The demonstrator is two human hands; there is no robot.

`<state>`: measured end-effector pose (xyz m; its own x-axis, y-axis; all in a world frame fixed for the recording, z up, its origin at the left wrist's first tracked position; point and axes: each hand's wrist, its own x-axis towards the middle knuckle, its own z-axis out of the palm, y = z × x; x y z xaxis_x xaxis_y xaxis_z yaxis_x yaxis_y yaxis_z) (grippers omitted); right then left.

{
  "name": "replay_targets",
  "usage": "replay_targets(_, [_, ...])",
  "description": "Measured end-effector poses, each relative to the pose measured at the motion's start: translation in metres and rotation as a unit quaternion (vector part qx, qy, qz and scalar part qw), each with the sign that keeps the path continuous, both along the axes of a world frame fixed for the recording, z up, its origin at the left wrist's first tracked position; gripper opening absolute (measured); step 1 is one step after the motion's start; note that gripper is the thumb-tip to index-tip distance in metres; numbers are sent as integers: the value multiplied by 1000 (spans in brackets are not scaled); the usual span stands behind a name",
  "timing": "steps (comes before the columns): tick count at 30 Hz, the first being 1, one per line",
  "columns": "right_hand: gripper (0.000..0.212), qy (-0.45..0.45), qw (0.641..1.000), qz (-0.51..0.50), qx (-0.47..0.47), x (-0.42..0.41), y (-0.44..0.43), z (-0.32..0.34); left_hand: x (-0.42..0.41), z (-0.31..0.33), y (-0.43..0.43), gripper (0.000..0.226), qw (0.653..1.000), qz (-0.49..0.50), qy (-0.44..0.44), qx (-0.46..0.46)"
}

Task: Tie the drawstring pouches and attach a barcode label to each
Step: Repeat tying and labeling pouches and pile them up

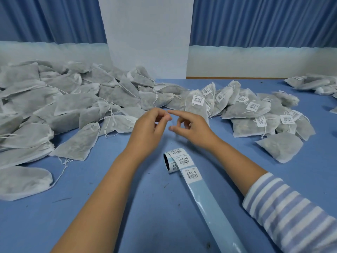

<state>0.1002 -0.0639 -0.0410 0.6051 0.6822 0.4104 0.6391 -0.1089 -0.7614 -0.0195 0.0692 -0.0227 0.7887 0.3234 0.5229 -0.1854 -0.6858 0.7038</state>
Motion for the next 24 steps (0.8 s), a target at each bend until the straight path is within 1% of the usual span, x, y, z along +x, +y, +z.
replay_targets(1, [40, 3, 1000, 25, -1, -4, 3, 3, -1, 2, -3, 9, 1000, -7, -4, 7])
replay_targets(2, [30, 0, 999, 42, 4, -8, 6, 6, -1, 4, -5, 9, 1000, -14, -8, 18])
replay_targets(3, [19, 0, 999, 47, 13, -11, 7, 8, -2, 5, -6, 9, 999, -21, -13, 29])
replay_targets(4, [14, 4, 999, 43, 21, -13, 8, 9, -3, 6, -6, 9, 999, -26, -19, 41])
replay_targets(7, [21, 23, 999, 26, 29, -17, 7, 12, -5, 6, -4, 11, 998, -22, -37, 51])
replay_targets(10, [23, 90, 994, 18, 58, -22, 7, 22, -4, 2, 3, 12, 999, -5, -45, -2])
replay_targets(11, [23, 116, 991, 13, 68, -23, 7, 26, -3, 0, 7, 16, 999, 4, -34, -7])
replay_targets(13, [22, 152, 984, 5, 89, -26, 7, 33, 0, -6, 17, 27, 999, 22, 11, 22])
replay_targets(15, [22, 162, 982, 2, 101, -29, 6, 40, 1, -12, 23, 38, 996, 35, 57, 59])
replay_targets(17, [23, 169, 980, 13, 108, -33, 5, 45, 2, -14, 23, 42, 995, 33, 76, 62])
replay_targets(20, [25, 180, 977, 43, 109, -37, 5, 52, 4, -16, 20, 29, 996, 25, 60, 59])
replay_targets(24, [23, 221, 963, 68, 138, -39, 6, 56, 3, -12, 21, 11, 994, 62, 25, 85])
